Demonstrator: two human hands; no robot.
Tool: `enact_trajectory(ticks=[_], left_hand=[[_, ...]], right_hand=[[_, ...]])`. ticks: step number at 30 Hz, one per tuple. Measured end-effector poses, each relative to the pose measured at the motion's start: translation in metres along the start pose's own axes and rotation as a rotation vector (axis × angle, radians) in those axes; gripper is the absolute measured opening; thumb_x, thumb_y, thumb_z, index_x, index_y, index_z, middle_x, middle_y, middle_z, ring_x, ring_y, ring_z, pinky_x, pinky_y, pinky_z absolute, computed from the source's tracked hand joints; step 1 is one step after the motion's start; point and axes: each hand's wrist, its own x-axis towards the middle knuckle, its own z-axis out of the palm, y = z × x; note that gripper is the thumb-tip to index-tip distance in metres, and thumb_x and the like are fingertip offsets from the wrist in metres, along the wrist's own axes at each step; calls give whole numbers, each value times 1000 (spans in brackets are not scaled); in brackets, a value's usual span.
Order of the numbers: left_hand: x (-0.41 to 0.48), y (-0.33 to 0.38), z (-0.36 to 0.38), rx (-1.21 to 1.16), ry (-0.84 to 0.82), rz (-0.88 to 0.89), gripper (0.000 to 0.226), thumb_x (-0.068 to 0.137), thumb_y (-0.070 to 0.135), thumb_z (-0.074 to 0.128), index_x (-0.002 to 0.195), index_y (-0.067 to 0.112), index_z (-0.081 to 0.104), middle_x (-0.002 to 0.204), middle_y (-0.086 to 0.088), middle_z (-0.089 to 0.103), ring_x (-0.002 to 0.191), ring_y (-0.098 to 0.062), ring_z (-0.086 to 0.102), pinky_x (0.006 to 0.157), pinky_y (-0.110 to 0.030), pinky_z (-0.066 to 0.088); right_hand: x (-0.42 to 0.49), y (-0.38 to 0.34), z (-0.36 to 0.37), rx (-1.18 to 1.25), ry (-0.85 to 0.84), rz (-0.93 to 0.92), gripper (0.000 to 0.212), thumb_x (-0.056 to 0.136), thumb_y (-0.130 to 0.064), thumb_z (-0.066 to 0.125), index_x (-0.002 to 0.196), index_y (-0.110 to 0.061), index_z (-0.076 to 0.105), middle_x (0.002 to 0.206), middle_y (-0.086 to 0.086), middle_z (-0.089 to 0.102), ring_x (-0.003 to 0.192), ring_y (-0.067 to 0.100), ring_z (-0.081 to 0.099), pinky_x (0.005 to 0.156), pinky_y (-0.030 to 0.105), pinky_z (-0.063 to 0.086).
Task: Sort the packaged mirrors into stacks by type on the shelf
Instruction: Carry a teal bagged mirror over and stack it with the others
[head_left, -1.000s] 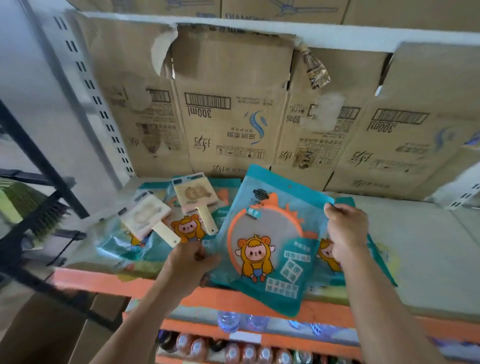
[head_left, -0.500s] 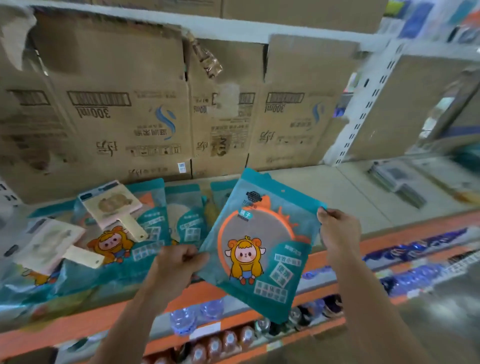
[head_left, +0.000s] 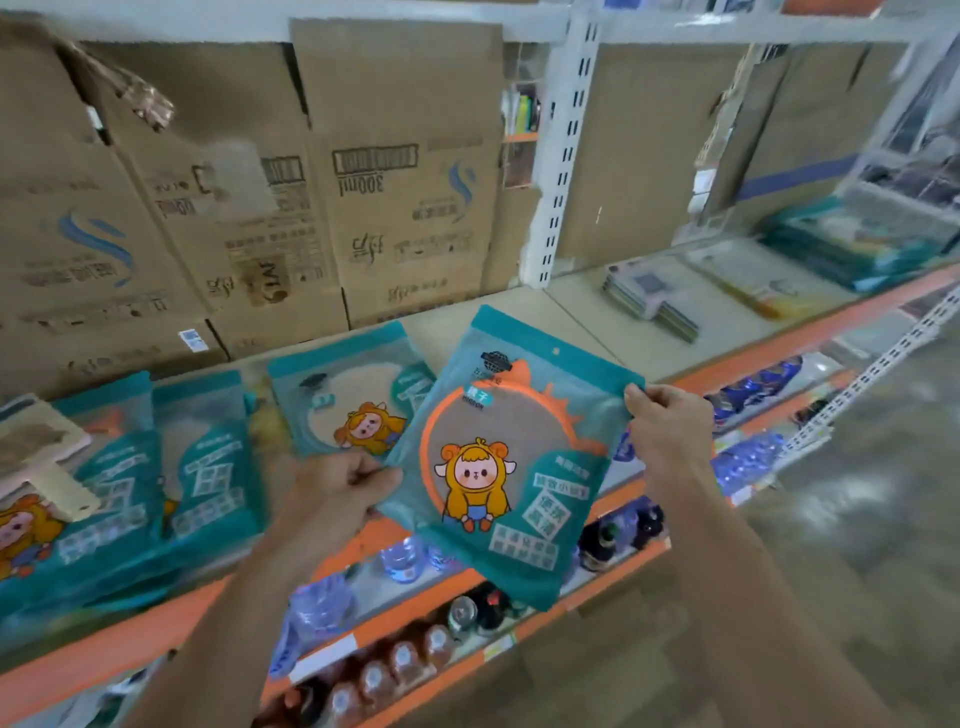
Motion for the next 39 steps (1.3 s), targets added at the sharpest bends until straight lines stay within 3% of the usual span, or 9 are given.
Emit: enact_trajectory(ticks=[8,13,19,23,31,34,39], left_hand=[[-2,45,77,33,-20,85,23,90,19,63,71,5,58,39,6,45,32,-3,43,46,-24,31],[5,66,127,38,-46,108,21,90,15,63,71,6,59,36,8,49,29,-1,43,34,-13,30],[16,86,179,64,-110,142,23,88,18,66,67,11,60,41,9,53,34,-1,45,38,-12,33],[20,103,205,132,-145,185,25,86,21,67,66,9,60,47,4,55,37,-1,49,36,-12,30],[47,131,250,87,-269,159,29,88,18,65,64,7,54,42,4,47,35,-4,44,36,-15,27],[63,141,266,33,-308,141,29,89,17,64,65,5,53,43,0,45,32,-6,37,35,-14,26],[94,162,294,26,-320,160,27,89,15,64,70,-3,59,44,-6,52,31,-7,40,34,-14,30]], right_hand=[[54,-4,-67,-128,10,-101,33,90,-15,58,59,-6,56,51,2,45,46,15,36,47,27,31],[81,11,-116,-242,24,-152,30,90,-17,57,66,0,62,55,4,52,54,19,44,52,29,35],[116,27,-163,-162,80,-55,31,90,-16,58,68,5,60,57,7,48,54,18,39,54,30,35],[136,34,-186,-115,113,4,35,89,-14,60,55,-12,56,51,3,46,50,17,37,52,28,33],[183,42,-218,-61,185,79,40,89,-13,61,51,-13,49,49,3,41,44,15,34,49,25,30],[204,42,-224,-74,203,99,36,89,-16,61,55,-12,52,53,5,43,48,18,32,51,29,32],[243,39,-229,-84,225,84,31,89,-16,61,61,-4,56,63,9,49,58,18,38,57,32,34]])
